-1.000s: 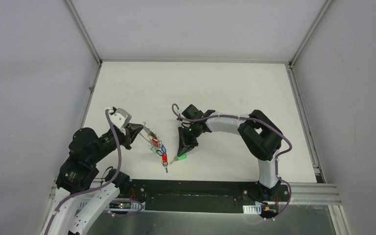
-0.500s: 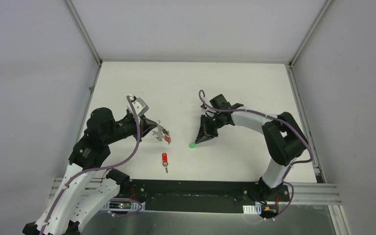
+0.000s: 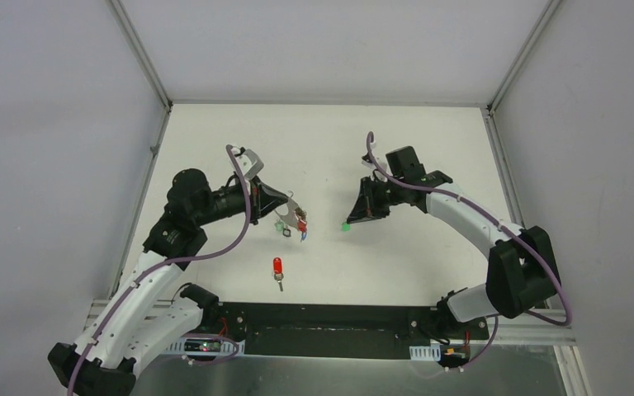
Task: Put the keys on the keyring
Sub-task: Pick up the key from the center of the board, then insert the key onto the keyring.
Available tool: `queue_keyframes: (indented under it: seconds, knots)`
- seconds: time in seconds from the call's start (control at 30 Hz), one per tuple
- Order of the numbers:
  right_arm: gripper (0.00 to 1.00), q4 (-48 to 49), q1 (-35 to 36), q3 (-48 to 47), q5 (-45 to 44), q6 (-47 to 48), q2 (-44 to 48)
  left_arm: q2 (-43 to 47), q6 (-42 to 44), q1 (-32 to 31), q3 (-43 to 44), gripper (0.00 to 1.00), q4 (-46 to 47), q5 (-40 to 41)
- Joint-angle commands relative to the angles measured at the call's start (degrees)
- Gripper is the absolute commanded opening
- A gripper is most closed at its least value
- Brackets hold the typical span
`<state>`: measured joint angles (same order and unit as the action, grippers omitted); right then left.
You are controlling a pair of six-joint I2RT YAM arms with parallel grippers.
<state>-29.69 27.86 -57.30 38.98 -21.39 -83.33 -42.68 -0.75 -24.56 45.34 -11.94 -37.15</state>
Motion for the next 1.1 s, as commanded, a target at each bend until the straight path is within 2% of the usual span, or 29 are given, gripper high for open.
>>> queue_keyframes:
  seconds: [0.0, 0.2, 0.33, 0.57, 0.73, 1.07]
  knots:
    - [0.0, -2.6, -0.9, -0.7, -2.4, 3.9, 2.0, -0.7, -3.3, -2.2, -0.1, 0.0, 10.1, -1.7]
    - [0.0, -6.4, -2.6, -0.5, -3.6, 6.1, 2.6, -2.6, -1.2, -6.8, -0.6, 0.0, 10.1, -0.7]
    - [0.0, -7.9, -3.0, -0.8, -8.5, 6.9, 3.9, -4.5, -0.1, -9.2, -1.1, 0.0, 10.1, 0.3]
    - [0.0, -1.4, -3.5, 2.7, -11.7, 9.5, 12.1, -7.9, 0.2, -11.0, -1.4, 0.0, 10.0, 0.7]
    - [0.0, 4.3, -3.6, 6.4, -8.9, 12.7, 17.1, -9.8, 0.2, -11.8, -1.4, 0.0, 10.1, 1.0]
    - [0.0, 7.9, -4.6, 7.0, 7.2, 17.5, 17.9, -12.4, 1.6, -14.4, -2.6, 0.0, 11.8, 2.1]
